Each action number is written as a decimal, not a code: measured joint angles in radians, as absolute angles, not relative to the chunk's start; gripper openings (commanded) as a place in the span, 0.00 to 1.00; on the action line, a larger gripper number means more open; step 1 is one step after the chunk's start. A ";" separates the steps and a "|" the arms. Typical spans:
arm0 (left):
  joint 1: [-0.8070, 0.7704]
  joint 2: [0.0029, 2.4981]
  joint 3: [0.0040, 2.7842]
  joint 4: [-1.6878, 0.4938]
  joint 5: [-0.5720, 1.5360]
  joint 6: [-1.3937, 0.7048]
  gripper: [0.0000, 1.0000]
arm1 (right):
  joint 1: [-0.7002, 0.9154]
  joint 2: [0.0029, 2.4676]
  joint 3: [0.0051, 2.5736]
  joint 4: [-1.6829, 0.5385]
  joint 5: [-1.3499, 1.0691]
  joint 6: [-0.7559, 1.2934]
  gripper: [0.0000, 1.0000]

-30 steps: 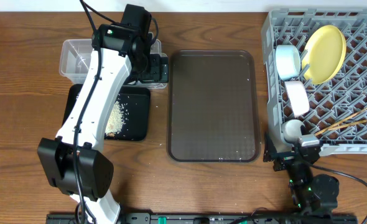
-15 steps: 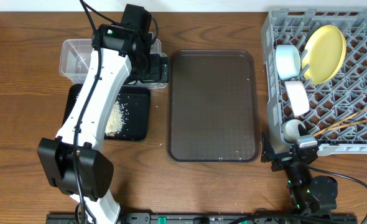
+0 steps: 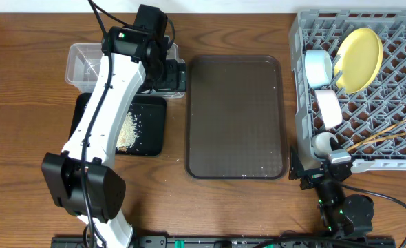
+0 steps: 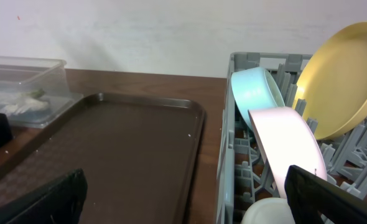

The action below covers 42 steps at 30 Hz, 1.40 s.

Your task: Sort waste into correct bins and load items into the dishwasher rack

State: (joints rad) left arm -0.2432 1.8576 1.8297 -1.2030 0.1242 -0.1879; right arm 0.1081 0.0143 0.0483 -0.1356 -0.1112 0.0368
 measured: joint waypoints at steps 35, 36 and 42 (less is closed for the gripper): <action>-0.060 0.500 0.461 -0.046 0.045 -0.077 0.91 | 0.108 0.012 0.042 -0.133 -0.111 0.037 0.99; -0.058 0.451 0.414 -0.026 0.045 -0.077 0.91 | 0.108 0.012 0.042 -0.133 -0.111 0.037 0.99; -0.054 0.267 0.227 0.006 0.046 -0.074 0.91 | 0.108 0.012 0.042 -0.133 -0.111 0.037 0.99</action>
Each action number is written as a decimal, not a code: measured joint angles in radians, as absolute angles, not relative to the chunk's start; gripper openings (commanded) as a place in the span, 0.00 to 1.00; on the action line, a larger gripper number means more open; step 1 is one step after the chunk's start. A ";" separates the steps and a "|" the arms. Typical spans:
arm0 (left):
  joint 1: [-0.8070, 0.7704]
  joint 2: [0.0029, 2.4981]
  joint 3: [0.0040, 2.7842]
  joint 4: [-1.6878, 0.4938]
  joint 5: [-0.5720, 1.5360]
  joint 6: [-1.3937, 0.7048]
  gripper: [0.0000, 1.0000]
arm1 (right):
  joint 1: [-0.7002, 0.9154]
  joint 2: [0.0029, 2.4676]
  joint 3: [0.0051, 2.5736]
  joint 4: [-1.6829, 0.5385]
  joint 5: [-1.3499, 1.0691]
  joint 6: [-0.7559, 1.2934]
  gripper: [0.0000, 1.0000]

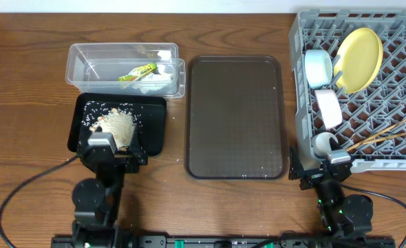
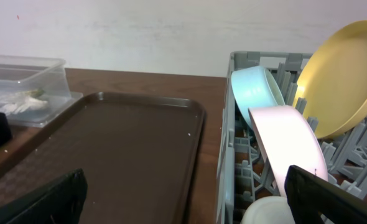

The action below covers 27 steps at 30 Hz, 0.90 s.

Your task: Sort waste into correct bins and load items into the dishwasher rack

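Observation:
The clear bin (image 1: 124, 67) holds a green wrapper (image 1: 137, 71) and white tissue (image 1: 155, 77). In front of it, the black bin (image 1: 86, 131) holds a heap of rice (image 1: 118, 125). The brown tray (image 1: 236, 117) is bare apart from crumbs. In the grey dishwasher rack (image 1: 396, 89) stand a yellow plate (image 1: 360, 58), a blue bowl (image 1: 318, 67), a pink bowl (image 1: 327, 108) and a white cup (image 1: 322, 143), with chopsticks (image 1: 375, 136) lying flat. My left gripper (image 1: 113, 154) rests at the black bin's front edge, fingers apart. My right gripper (image 2: 190, 199) is open and empty by the rack's corner.
The rack's near wall (image 2: 228, 143) rises just right of the tray's rim (image 2: 199, 124) in the right wrist view. Both arm bases sit at the table's front edge. Bare wood lies left of the bins.
My left arm was stretched over the right end of the clear bin; now it is folded back at the front edge. The wrapper and tissue in that bin are uncovered. The right arm is unmoved.

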State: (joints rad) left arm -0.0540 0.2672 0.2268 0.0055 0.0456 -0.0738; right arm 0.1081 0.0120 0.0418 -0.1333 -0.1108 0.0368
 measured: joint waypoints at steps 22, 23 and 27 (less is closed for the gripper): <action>-0.054 0.010 0.012 -0.019 0.046 -0.011 0.91 | 0.108 0.012 0.041 -0.133 -0.111 0.037 0.99; -0.054 0.010 0.013 -0.020 0.046 -0.010 0.91 | 0.108 0.012 0.041 -0.133 -0.111 0.037 0.99; -0.054 0.010 0.013 -0.020 0.046 -0.003 0.91 | 0.108 0.012 0.041 -0.133 -0.111 0.037 0.99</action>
